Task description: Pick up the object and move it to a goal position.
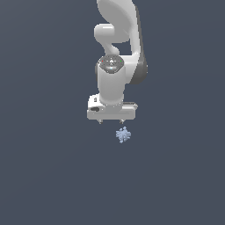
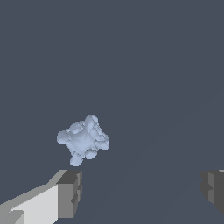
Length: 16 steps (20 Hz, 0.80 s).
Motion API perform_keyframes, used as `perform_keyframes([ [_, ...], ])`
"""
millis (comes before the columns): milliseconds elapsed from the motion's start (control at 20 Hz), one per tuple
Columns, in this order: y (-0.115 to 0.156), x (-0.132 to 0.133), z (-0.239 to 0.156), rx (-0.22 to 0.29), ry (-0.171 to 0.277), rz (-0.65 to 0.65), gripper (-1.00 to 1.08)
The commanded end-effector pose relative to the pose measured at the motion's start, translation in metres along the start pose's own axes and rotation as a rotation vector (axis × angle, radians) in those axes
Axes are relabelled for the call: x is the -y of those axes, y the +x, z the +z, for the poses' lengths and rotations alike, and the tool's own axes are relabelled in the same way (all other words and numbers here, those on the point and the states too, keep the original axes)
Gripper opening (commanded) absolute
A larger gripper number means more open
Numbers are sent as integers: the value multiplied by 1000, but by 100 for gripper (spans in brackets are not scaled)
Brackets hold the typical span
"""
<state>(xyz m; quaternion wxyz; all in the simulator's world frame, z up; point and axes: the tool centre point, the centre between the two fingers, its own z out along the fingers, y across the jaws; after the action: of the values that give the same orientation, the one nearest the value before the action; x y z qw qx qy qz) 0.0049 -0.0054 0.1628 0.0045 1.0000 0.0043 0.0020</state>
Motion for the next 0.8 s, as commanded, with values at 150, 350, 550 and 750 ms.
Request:
perform_keyframes([
  [150,0,3,4,1,-1,-29,100],
  [350,1,10,12,1,-1,-87,100],
  [550,2,21,24,2,-1,-174,100],
  [750,2,35,40,3,1,-289,100],
])
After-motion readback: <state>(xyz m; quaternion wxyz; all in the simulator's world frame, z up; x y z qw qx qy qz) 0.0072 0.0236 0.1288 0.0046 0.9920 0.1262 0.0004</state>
